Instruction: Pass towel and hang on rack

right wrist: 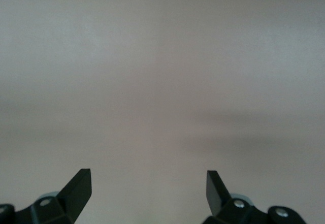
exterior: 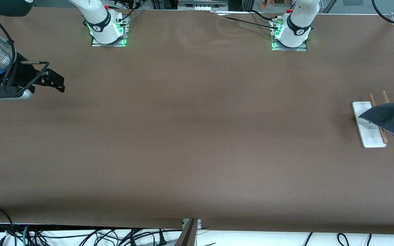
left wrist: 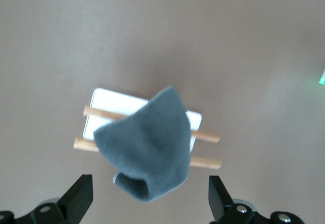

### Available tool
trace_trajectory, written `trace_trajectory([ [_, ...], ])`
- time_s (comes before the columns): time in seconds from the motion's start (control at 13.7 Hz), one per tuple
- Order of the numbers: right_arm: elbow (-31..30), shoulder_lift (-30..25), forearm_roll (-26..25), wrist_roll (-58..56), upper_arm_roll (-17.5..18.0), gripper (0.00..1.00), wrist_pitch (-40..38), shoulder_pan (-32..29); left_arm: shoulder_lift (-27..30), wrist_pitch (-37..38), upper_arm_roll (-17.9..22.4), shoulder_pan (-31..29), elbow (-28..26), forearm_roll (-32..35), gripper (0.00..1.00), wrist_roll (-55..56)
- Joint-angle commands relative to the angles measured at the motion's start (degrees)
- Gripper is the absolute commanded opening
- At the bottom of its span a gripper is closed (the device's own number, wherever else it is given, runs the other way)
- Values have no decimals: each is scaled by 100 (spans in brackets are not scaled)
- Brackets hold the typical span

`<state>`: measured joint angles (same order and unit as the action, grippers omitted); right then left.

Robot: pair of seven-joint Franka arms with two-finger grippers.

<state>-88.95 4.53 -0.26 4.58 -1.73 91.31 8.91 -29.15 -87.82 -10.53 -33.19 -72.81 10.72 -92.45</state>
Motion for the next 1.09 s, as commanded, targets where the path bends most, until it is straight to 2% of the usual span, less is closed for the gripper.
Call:
trace_trajectory([
  [0.0, 62, 39, -36, -71, -47, 100, -17, 75, 304, 379, 33, 409, -5, 54, 100, 848],
  [0.22, 45, 74, -18, -71, -21, 100, -25, 102, 533, 476, -334, 568, -14, -140, 100, 2192],
  [0.44, 27, 83, -18, -71, -21, 100, -34, 119, 603, 766, -1229, 577, -14, -140, 100, 3878],
  [0.58, 27, 83, -18, -71, -21, 100, -34, 163, 656, 889, -1914, 577, -32, -140, 100, 5309],
  [0.73, 27, 83, -18, -71, -21, 100, -25, 163, 709, 899, -2425, 577, -58, -123, 100, 6716],
  [0.8, 18, 83, -9, -71, -21, 100, -34, 163, 788, 881, -2523, 612, -110, -140, 100, 7271],
  [0.87, 18, 83, -9, -80, -21, 100, -43, 163, 1067, 829, -2463, 934, -294, -131, 100, 7773],
  [1.02, 18, 83, -9, -167, -21, 100, -43, 163, 1542, 819, -1904, 1566, -532, -210, 100, 8722],
])
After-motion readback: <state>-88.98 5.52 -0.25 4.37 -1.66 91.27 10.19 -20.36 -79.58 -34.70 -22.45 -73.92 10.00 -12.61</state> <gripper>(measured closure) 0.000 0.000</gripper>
